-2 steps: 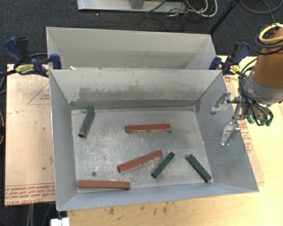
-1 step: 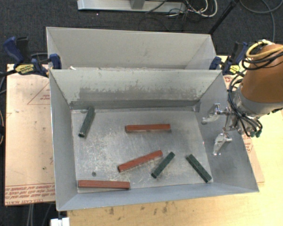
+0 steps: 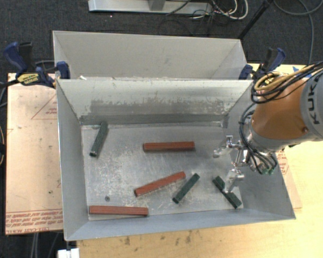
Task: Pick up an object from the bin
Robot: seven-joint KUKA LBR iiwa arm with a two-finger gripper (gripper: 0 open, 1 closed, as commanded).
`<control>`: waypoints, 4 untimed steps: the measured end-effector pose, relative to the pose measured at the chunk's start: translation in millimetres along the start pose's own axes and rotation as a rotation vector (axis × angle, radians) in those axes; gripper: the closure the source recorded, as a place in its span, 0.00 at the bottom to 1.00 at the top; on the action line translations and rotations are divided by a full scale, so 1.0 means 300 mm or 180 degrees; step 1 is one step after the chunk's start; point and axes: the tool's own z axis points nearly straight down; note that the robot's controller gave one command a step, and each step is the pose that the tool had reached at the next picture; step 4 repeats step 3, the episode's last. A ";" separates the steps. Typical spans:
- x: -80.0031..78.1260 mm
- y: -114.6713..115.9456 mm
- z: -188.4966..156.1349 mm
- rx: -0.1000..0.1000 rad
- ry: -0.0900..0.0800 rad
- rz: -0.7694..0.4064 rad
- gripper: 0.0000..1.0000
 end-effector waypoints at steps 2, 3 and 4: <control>0.034 -0.057 0.096 -0.0001 -0.0044 0.0223 1.00; 0.086 -0.041 -0.551 -0.0005 0.0017 -0.0461 1.00; 0.086 -0.041 -0.551 -0.0005 0.0017 -0.0461 1.00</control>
Offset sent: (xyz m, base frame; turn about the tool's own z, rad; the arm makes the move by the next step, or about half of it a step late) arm 0.0000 0.0000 0.0000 0.0000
